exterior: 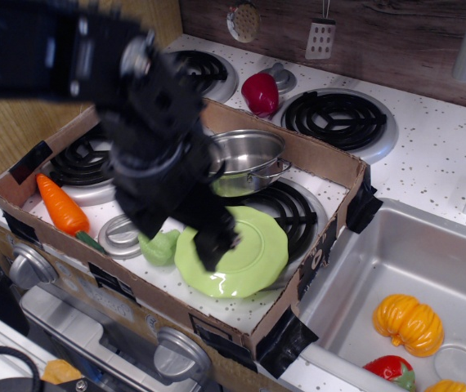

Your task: Put broccoli in pot

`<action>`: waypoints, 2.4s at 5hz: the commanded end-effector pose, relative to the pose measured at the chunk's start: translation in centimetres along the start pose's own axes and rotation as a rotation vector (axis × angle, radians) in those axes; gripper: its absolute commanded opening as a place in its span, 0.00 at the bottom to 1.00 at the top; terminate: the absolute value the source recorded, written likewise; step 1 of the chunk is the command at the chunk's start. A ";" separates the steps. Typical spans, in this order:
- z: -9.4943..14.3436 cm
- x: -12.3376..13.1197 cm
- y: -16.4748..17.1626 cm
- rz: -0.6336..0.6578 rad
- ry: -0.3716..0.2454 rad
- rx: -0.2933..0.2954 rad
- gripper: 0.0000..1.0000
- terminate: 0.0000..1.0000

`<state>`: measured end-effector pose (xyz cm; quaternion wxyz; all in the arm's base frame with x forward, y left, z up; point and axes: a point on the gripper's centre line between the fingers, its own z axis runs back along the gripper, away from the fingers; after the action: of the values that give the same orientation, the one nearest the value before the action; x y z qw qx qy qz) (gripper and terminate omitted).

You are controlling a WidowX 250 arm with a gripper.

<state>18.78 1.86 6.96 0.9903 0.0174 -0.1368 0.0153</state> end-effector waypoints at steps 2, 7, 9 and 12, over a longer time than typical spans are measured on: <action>-2.8 2.3 4.2 -0.049 -0.122 -0.015 1.00 0.00; -6.7 0.9 6.2 -0.023 -0.149 -0.014 1.00 0.00; -7.8 0.3 5.9 0.023 -0.131 -0.030 0.00 0.00; -4.2 3.0 5.6 -0.023 -0.135 0.037 0.00 0.00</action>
<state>21.83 7.36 3.14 0.9824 0.0293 -0.1843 0.0119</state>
